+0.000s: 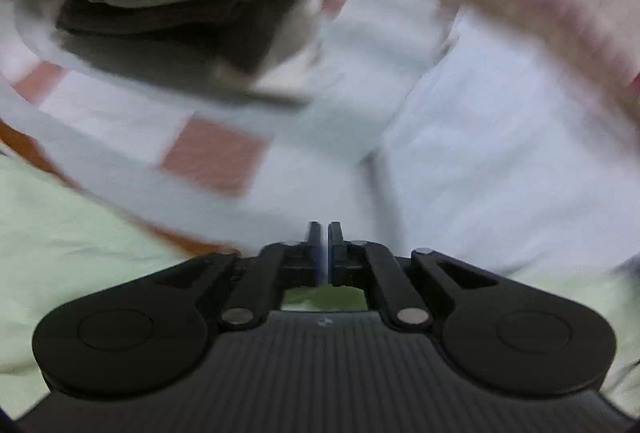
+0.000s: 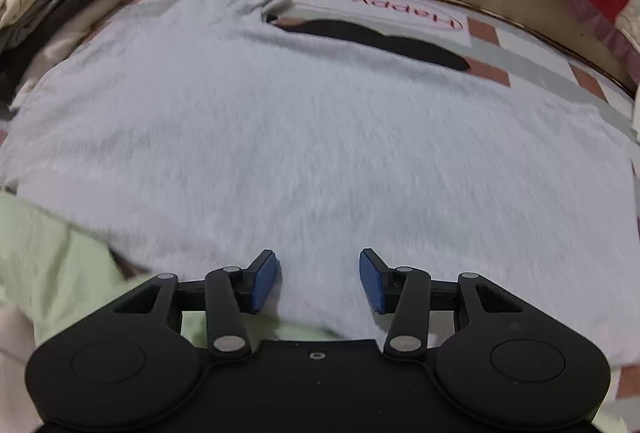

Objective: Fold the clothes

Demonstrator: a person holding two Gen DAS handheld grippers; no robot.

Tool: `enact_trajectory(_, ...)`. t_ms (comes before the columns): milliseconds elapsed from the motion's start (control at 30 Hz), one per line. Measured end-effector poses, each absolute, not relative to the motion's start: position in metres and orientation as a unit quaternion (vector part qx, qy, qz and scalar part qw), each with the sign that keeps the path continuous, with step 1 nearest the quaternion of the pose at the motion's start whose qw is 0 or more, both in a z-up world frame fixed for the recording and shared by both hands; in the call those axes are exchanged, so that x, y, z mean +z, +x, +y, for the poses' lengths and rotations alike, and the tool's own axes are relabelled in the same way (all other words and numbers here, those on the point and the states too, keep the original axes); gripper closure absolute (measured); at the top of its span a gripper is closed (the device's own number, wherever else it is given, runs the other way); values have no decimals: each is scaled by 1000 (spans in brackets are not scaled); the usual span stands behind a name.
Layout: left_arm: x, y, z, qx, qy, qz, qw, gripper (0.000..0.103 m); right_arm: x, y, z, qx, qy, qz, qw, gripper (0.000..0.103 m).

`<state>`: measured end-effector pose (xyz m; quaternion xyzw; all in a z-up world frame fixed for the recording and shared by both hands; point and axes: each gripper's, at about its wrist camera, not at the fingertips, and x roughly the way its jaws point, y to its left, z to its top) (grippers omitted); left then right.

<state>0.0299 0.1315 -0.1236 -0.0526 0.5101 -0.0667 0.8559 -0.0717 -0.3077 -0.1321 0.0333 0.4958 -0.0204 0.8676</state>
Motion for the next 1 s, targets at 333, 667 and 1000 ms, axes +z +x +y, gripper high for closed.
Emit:
enact_trajectory(333, -83, 65, 81, -209, -81, 424, 878, 57, -107, -37, -267, 54, -16, 452, 890, 50)
enact_trajectory(667, -144, 139, 66, -105, 22, 474, 874, 41, -128, 40, -246, 156, -53, 436, 885, 50)
enact_trajectory(1000, -114, 141, 57, -86, 94, 416, 901, 43, -134, 60, -309, 5, -87, 421, 903, 42)
